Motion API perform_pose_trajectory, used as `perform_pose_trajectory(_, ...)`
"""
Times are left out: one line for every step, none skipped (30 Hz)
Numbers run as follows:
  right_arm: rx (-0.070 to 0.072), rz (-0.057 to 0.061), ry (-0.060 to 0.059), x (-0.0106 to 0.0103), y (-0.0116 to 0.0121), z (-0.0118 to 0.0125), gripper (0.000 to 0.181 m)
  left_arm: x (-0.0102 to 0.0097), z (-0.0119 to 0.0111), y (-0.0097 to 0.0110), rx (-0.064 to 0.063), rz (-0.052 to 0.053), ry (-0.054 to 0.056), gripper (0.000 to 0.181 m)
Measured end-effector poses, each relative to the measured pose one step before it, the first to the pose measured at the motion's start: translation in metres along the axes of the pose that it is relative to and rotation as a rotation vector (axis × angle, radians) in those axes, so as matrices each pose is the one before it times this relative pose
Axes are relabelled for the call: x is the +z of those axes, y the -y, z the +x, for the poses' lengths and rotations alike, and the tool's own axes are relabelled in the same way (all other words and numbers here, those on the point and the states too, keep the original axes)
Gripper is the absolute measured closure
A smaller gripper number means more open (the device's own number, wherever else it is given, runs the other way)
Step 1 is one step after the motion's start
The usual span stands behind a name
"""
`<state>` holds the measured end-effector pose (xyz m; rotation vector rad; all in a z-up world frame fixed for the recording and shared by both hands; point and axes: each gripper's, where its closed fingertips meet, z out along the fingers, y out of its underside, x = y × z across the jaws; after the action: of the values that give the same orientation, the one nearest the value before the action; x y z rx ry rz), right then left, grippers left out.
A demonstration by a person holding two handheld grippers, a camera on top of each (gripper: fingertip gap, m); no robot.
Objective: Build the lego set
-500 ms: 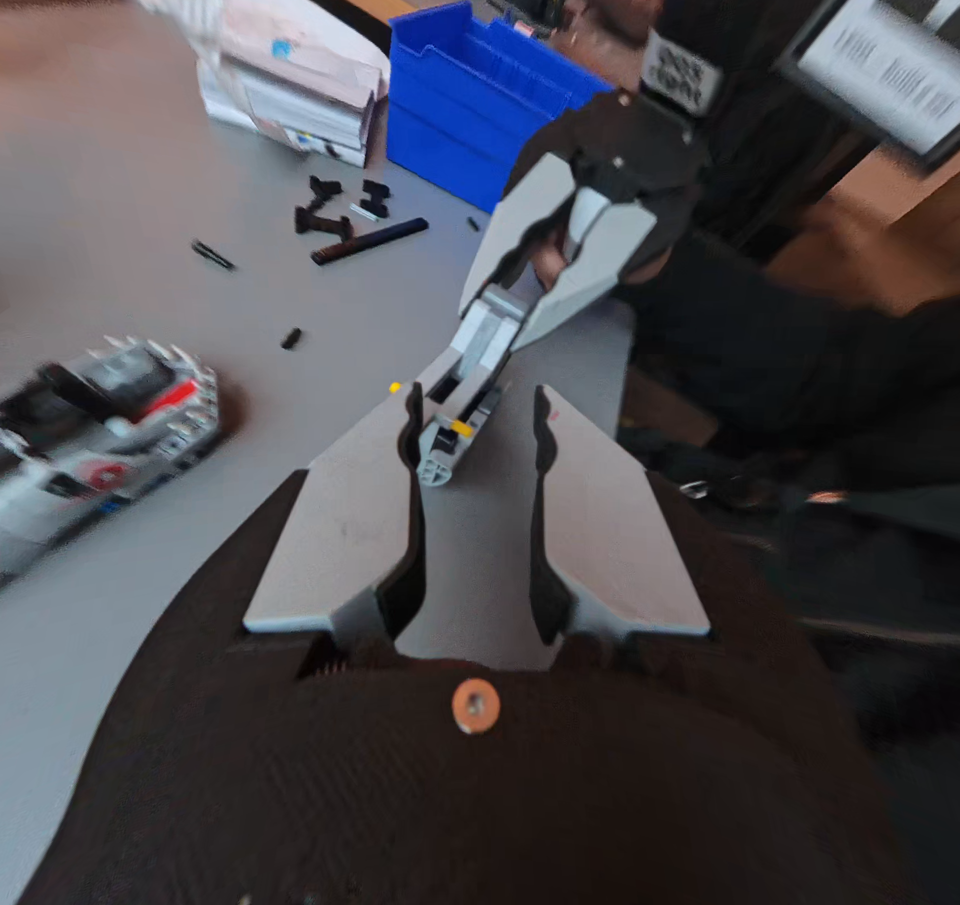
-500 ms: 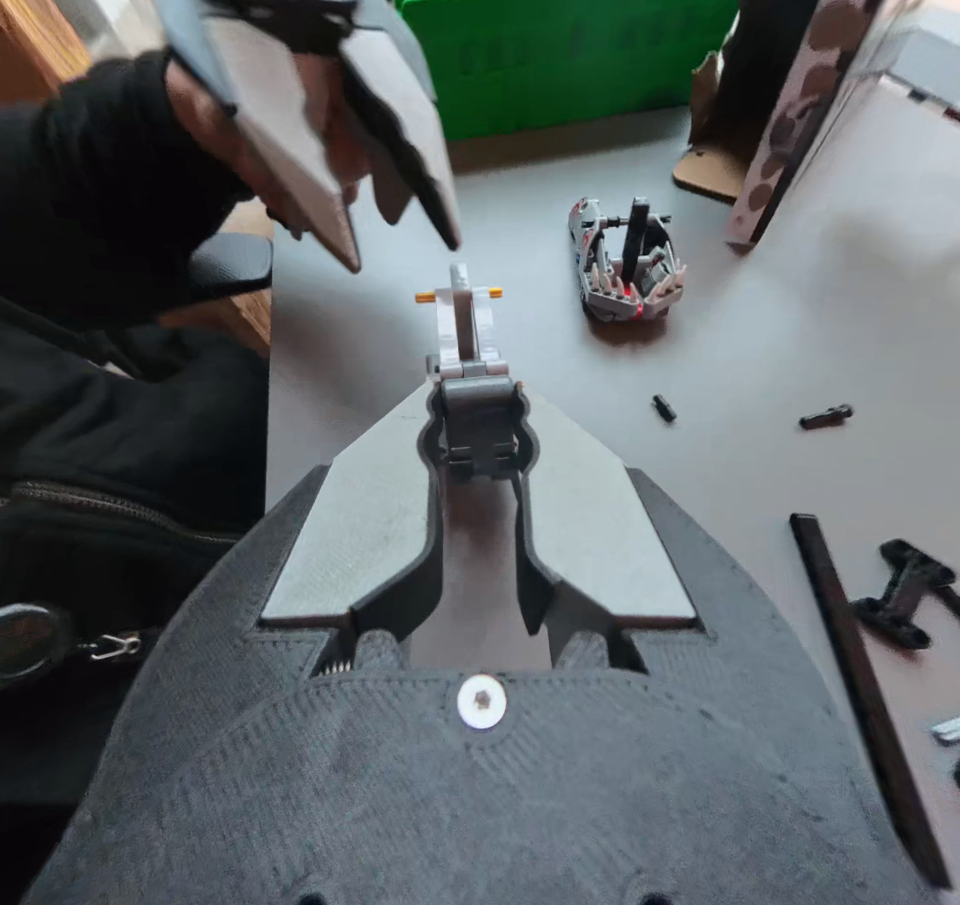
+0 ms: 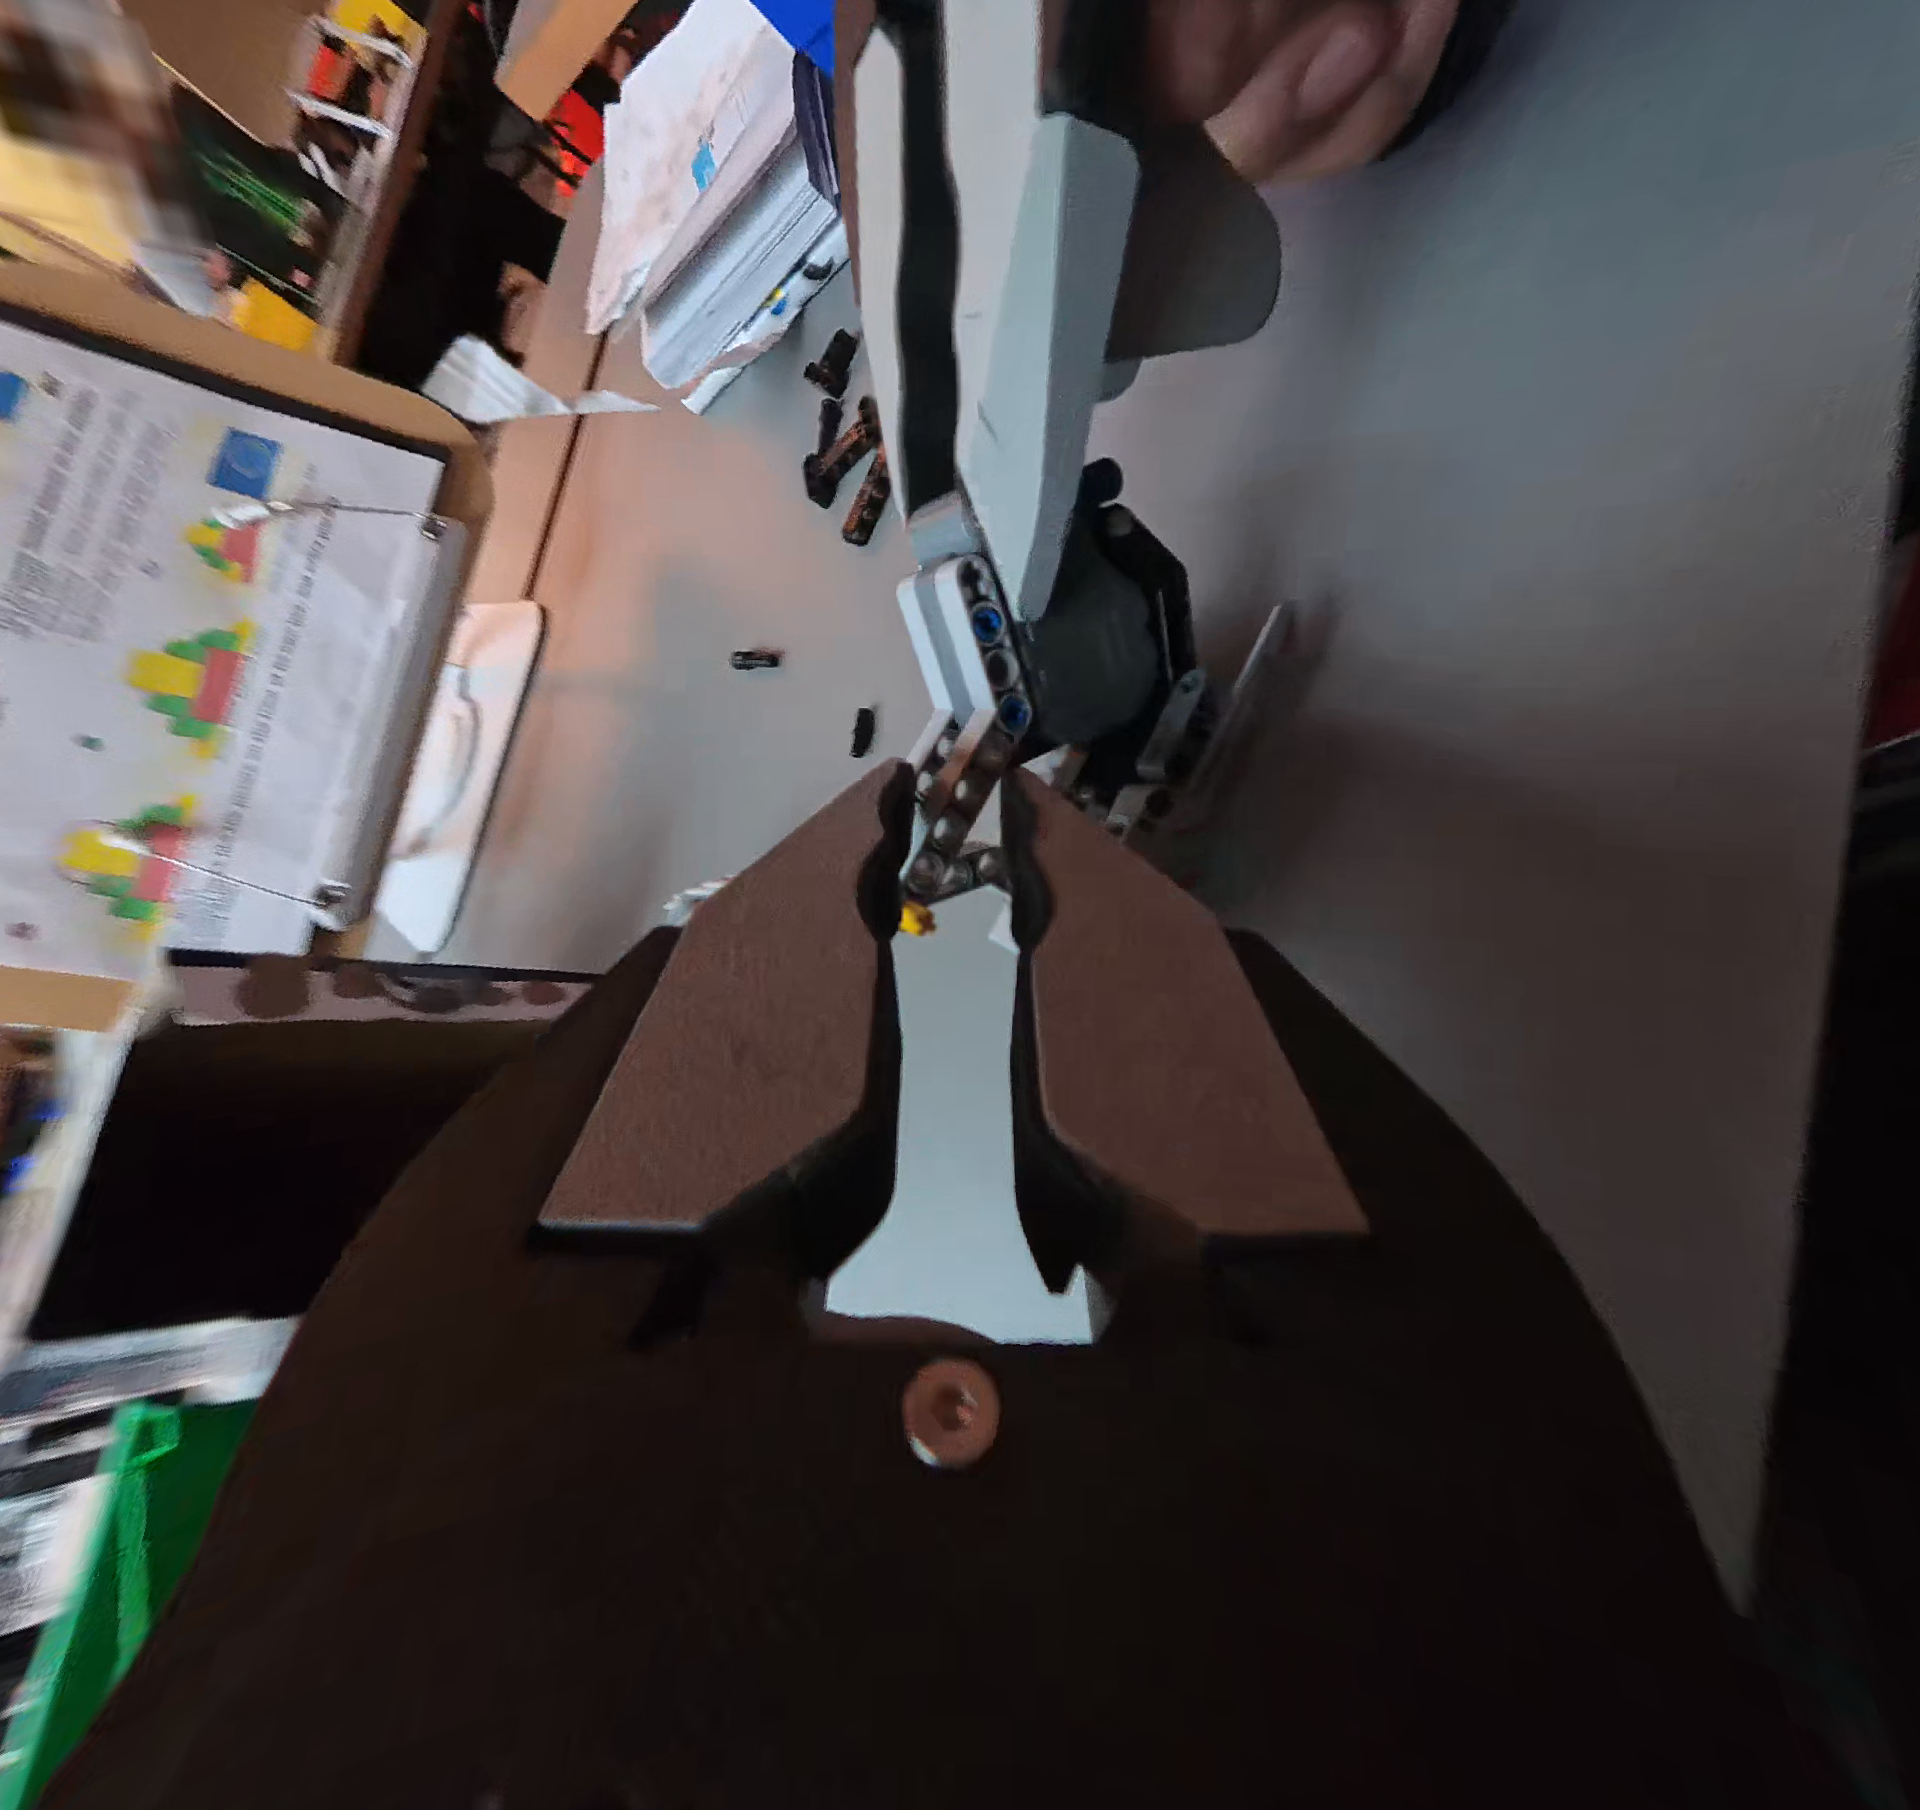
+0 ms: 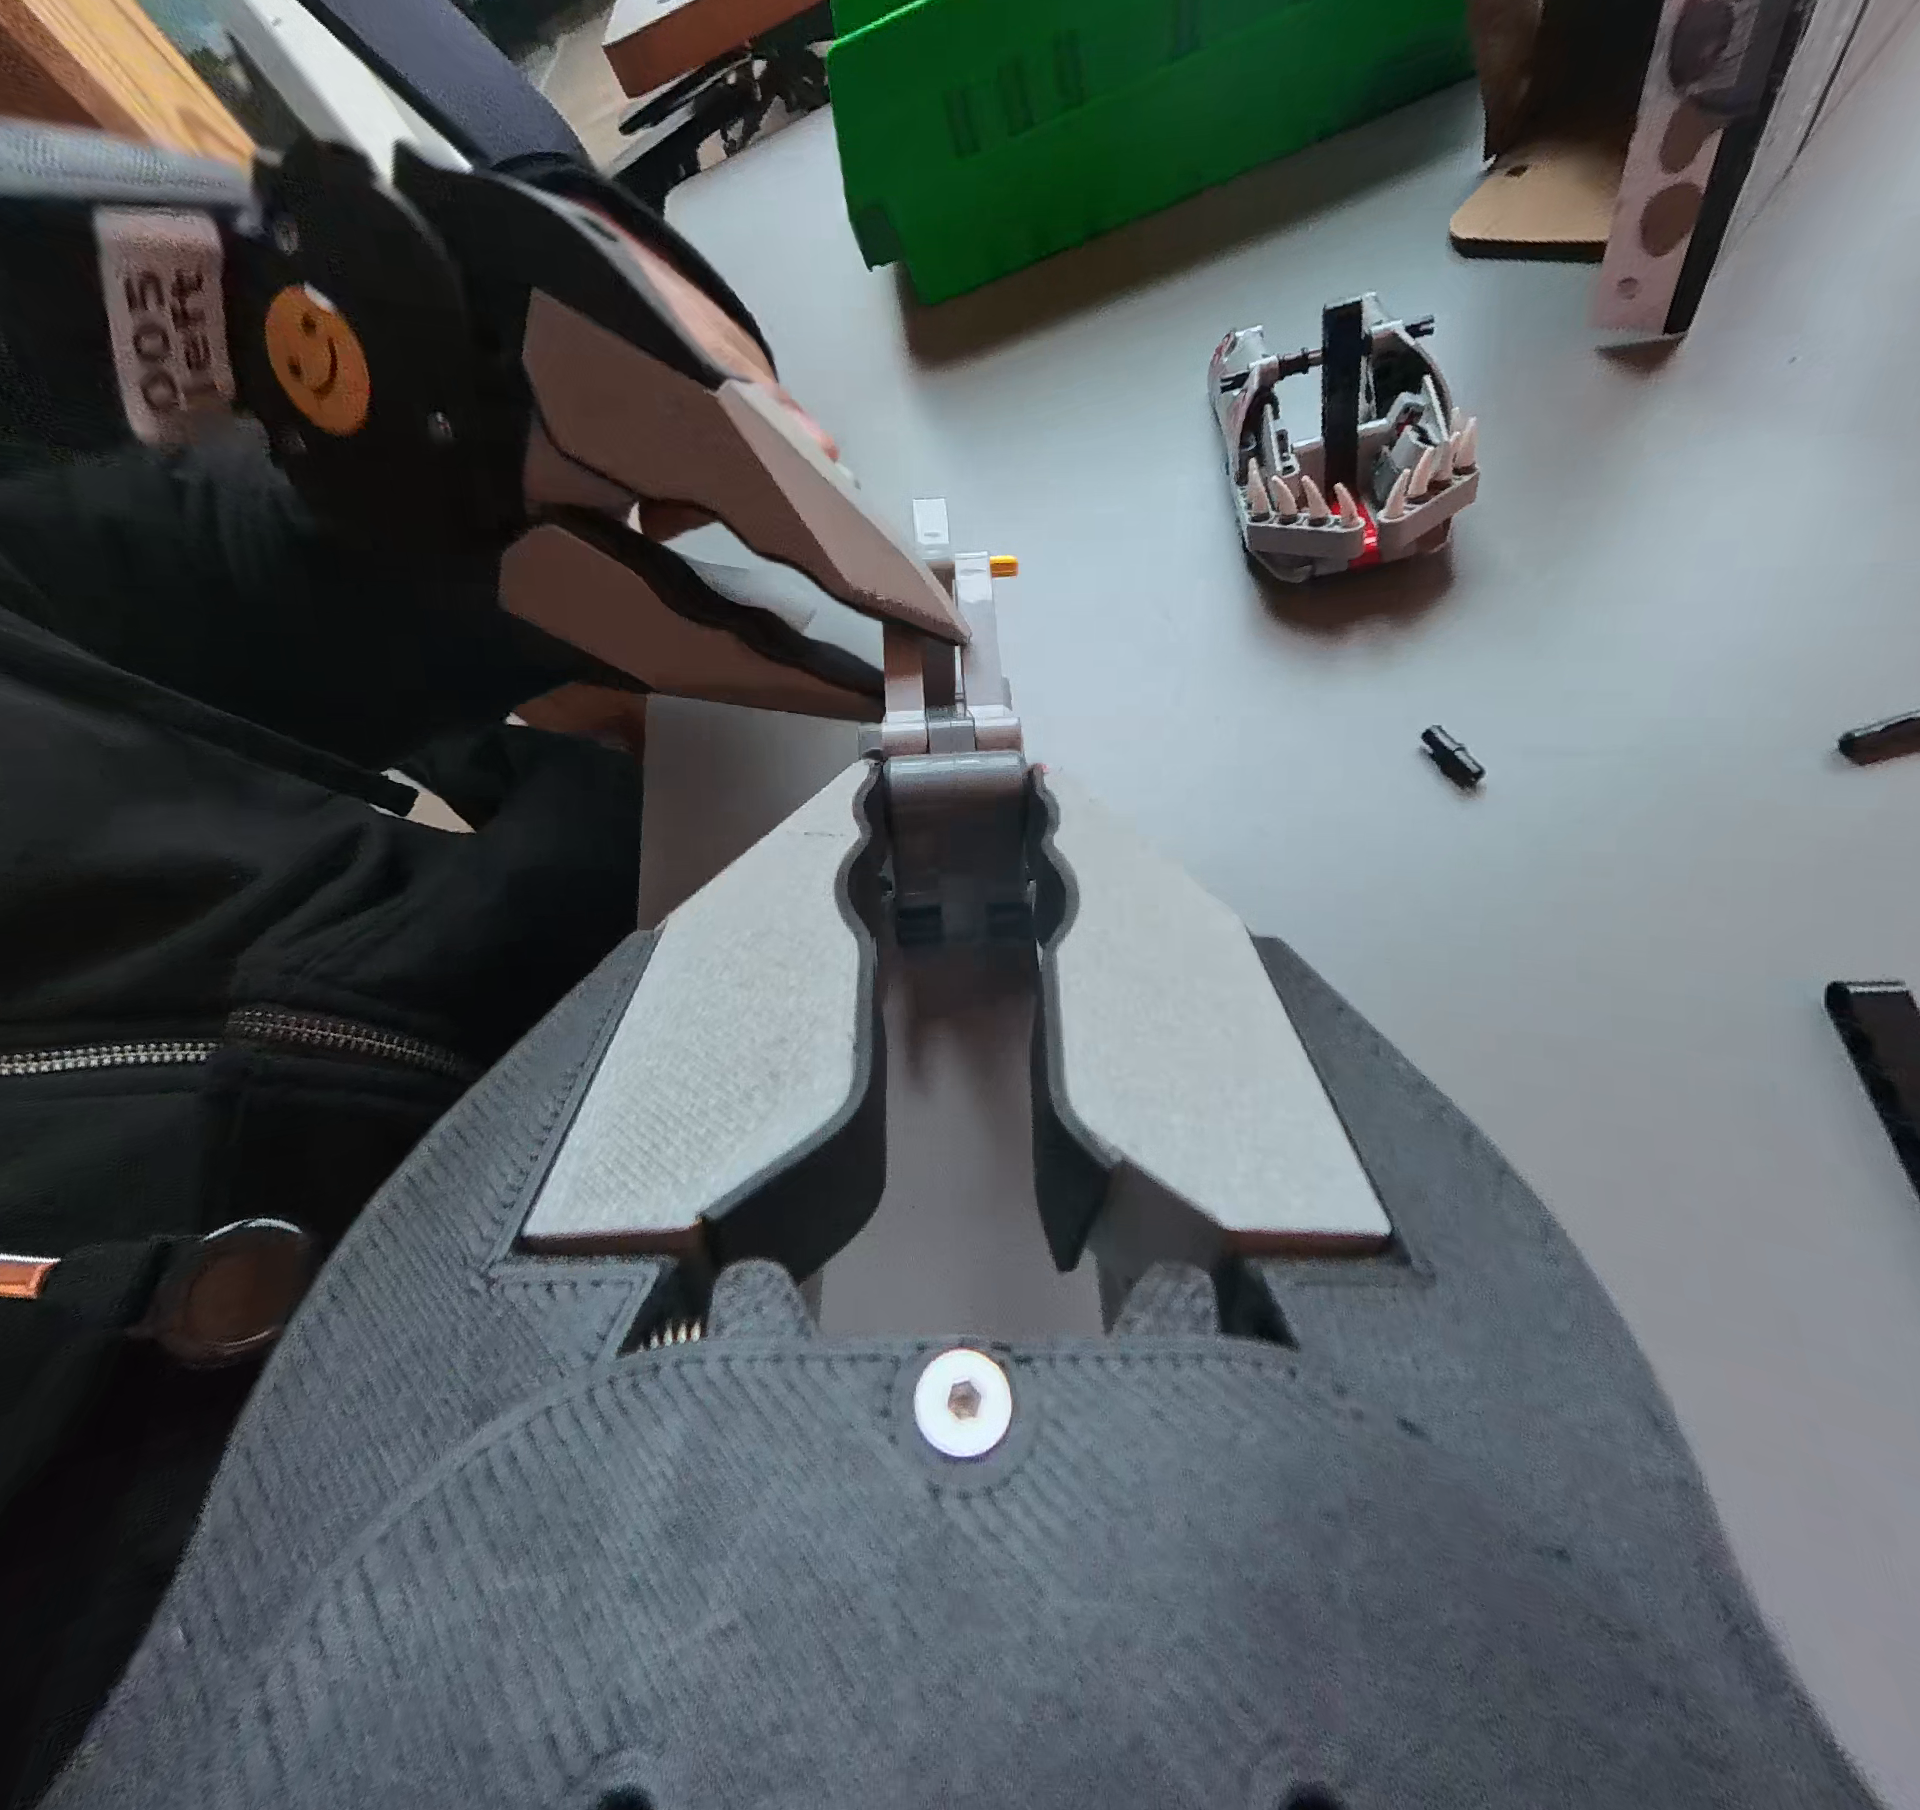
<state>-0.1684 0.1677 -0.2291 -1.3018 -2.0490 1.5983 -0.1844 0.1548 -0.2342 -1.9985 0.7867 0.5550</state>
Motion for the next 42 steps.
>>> perform_pose_trajectory(0.0196,0.0020,0.0069,0.00002,-0.00024,0.00035,0.158,0.00111,-0.00097,-0.00138,0.0594,-0.0103,0.0323,0.170)
perform_pose_trajectory(0.0219,0.0032,0.0113,0.00007,-0.00002,-0.00041,0.158,0.00047,-0.00082,-0.00063,0.0580,-0.0034,0.0292,0.170)
perform_pose_trajectory(0.0182,0.0012,0.0098,0.00020,-0.00024,-0.00047,0.158,0.00011,-0.00030,-0.00061,0.0475,-0.0050,0.0211,0.171)
perform_pose_trajectory(0.0122,0.0051,0.0042,0.00004,0.00038,-0.00006,0.158,-0.00017,-0.00009,0.00007,0.0413,-0.0018,0.0170,0.172)
perform_pose_trajectory(0.0093,0.0155,-0.0045,-0.00011,0.00195,0.00082,0.158,-0.00034,-0.00016,0.00072,0.0401,0.0032,0.0189,0.173)
perform_pose_trajectory(0.0042,0.0239,-0.0045,-0.00029,0.00328,0.00033,0.156,-0.00066,0.00046,0.00276,0.0351,0.0183,0.0189,0.175)
perform_pose_trajectory(-0.0035,0.0185,0.0059,-0.00031,0.00276,-0.00193,0.156,-0.00072,0.00268,0.00479,0.0116,0.0309,0.0015,0.176)
perform_pose_trajectory(-0.0059,0.0024,0.0090,-0.00046,0.00069,-0.00258,0.156,-0.00046,0.00127,0.00468,-0.0198,0.0299,0.0017,0.176)
perform_pose_trajectory(-0.0080,-0.0114,0.0002,-0.00067,-0.00086,-0.00150,0.156,-0.00021,-0.00085,0.00117,-0.0217,0.0153,0.0065,0.176)
perform_pose_trajectory(-0.0153,-0.0218,-0.0064,-0.00071,-0.00190,-0.00106,0.157,-0.00036,-0.00065,-0.00008,-0.0102,0.0157,0.0017,0.176)
perform_pose_trajectory(-0.0180,-0.0259,-0.0057,-0.00064,-0.00198,-0.00141,0.156,-0.00097,-0.00002,0.00017,-0.0200,0.0171,-0.0091,0.175)
perform_pose_trajectory(-0.0107,-0.0155,-0.0050,-0.00087,-0.00017,-0.00124,0.155,-0.00097,0.00041,0.00080,-0.0220,0.0185,-0.0125,0.175)
perform_pose_trajectory(-0.0033,-0.0066,-0.0028,-0.00084,0.00095,-0.00097,0.154,-0.00065,0.00206,0.00092,-0.0199,0.0148,-0.0217,0.176)
perform_pose_trajectory(0.0007,-0.0132,0.0030,-0.00054,-0.00051,-0.00105,0.152,-0.00068,0.00052,0.00153,-0.0151,0.0155,-0.0116,0.176)
perform_pose_trajectory(0.0026,-0.0244,0.0051,-0.00037,-0.00268,-0.00097,0.147,-0.00033,-0.00287,-0.00038,-0.0123,0.0015,0.0124,0.176)
perform_pose_trajectory(0.0034,-0.0255,0.0060,-0.00010,-0.00318,-0.00083,0.142,0.00025,-0.00274,-0.00171,-0.0086,-0.0098,0.0099,0.176)
perform_pose_trajectory(0.0045,-0.0179,0.0062,0.00030,-0.00260,-0.00081,0.140,0.00053,-0.00034,-0.00141,0.0001,-0.0084,-0.0025,0.176)
perform_pose_trajectory(0.0039,-0.0010,-0.0036,0.00093,0.00003,0.00077,0.142,-0.00004,0.00265,0.00068,0.0116,0.0040,-0.0137,0.176)
perform_pose_trajectory(0.0021,0.0162,-0.0095,0.00121,0.00218,0.00170,0.153,-0.00002,0.00470,0.00234,0.0135,0.0107,-0.0214,0.176)
perform_pose_trajectory(0.0067,0.0093,-0.0029,0.00159,0.00090,0.00092,0.154,0.00056,0.00383,0.00237,0.0098,0.0075,-0.0103,0.176)
perform_pose_trajectory(0.0135,-0.0094,-0.0038,0.00158,-0.00167,0.00161,0.153,0.00132,0.00083,-0.00085,0.0025,-0.0110,0.0071,0.177)
perform_pose_trajectory(0.0089,-0.0083,-0.0036,0.00056,-0.00148,0.00131,0.153,0.00134,0.00009,-0.00208,-0.0068,-0.0114,0.0067,0.176)
perform_pose_trajectory(-0.0033,0.0058,0.0011,-0.00063,0.00050,-0.00047,0.154,-0.00039,-0.00097,0.00101,-0.0220,0.0110,0.0028,0.175)
perform_pose_trajectory(-0.0083,0.0138,-0.0034,-0.00110,0.00176,-0.00068,0.155,-0.00039,-0.00222,0.00021,-0.0206,0.0046,0.0068,0.175)
perform_pose_trajectory(-0.0033,0.0104,-0.0115,-0.00116,0.00137,0.00057,0.154,-0.00001,-0.00209,-0.00087,-0.0078,-0.0034,0.0056,0.174)
perform_pose_trajectory(0.0017,0.0016,-0.0119,-0.00143,0.00010,0.00141,0.147,0.00006,-0.00076,-0.00092,0.0024,-0.0060,0.0002,0.175)
perform_pose_trajectory(0.0068,-0.0046,0.0045,-0.00162,-0.00117,0.00001,0.140,-0.00010,-0.00071,-0.00040,0.0053,-0.0029,0.0049,0.176)
perform_pose_trajectory(0.0113,-0.0046,0.0208,-0.00116,-0.00168,-0.00187,0.139,-0.00007,-0.00114,0.00019,-0.0032,0.0026,0.0078,0.176)
perform_pose_trajectory(0.0081,0.0013,0.0156,-0.00059,-0.00112,-0.00119,0.141,0.00039,0.00133,0.00046,-0.0058,0.0043,-0.0077,0.176)
perform_pose_trajectory(0.0019,0.0066,-0.0021,0.00058,-0.00027,0.00110,0.147,0.00043,0.00221,0.00156,-0.0056,0.0100,-0.0085,0.176)
perform_pose_trajectory(-0.0005,0.0037,-0.0126,0.00140,-0.00041,0.00221,0.152,0.00081,0.00223,0.00166,0.0041,0.0078,-0.0043,0.176)
perform_pose_trajectory(0.0014,-0.0076,-0.0100,0.00183,-0.00167,0.00184,0.152,0.00101,0.00158,0.00043,0.0095,-0.0020,0.0009,0.176)
perform_pose_trajectory(0.0022,-0.0099,-0.0016,0.00096,-0.00184,0.00088,0.151,0.00117,0.00077,-0.00164,0.0068,-0.0124,0.0034,0.176)
perform_pose_trajectory(0.0015,0.0001,0.0085,-0.00014,-0.00035,-0.00035,0.153,0.00014,-0.00001,0.00019,-0.0052,0.0062,0.0021,0.176)
perform_pose_trajectory(0.0027,0.0054,0.0094,-0.00033,0.00019,-0.00066,0.153,-0.00023,-0.00043,0.00034,-0.0240,0.0100,-0.0035,0.176)
perform_pose_trajectory(0.0040,0.0000,-0.0005,0.00020,-0.00062,0.00080,0.152,0.00013,-0.00079,-0.00058,-0.0270,0.0070,-0.0037,0.176)
perform_pose_trajectory(0.0036,-0.0097,-0.0106,0.00053,-0.00182,0.00222,0.149,0.00040,-0.00055,-0.00164,-0.0195,0.0003,-0.0055,0.176)
perform_pose_trajectory(0.0035,-0.0129,-0.0118,0.00058,-0.00194,0.00247,0.143,0.00038,-0.00121,-0.00185,-0.0047,-0.0029,0.0021,0.176)
perform_pose_trajectory(0.0027,-0.0024,-0.0012,-0.00019,-0.00020,0.00102,0.142,-0.00021,-0.00095,-0.00069,0.0064,0.0013,0.0044,0.176)
perform_pose_trajectory(0.0034,0.0122,0.0124,-0.00093,0.00154,-0.00086,0.145,-0.00031,0.00112,0.00049,0.0102,0.0049,-0.0068,0.176)
perform_pose_trajectory(0.0054,0.0129,0.0208,-0.00083,0.00151,-0.00212,0.150,-0.00030,0.00199,0.00155,0.0044,0.0084,-0.0080,0.176)
perform_pose_trajectory(0.0058,0.0015,0.0180,0.00000,-0.00018,-0.00147,0.153,0.00020,0.00107,0.00144,-0.0032,0.0057,-0.0026,0.176)
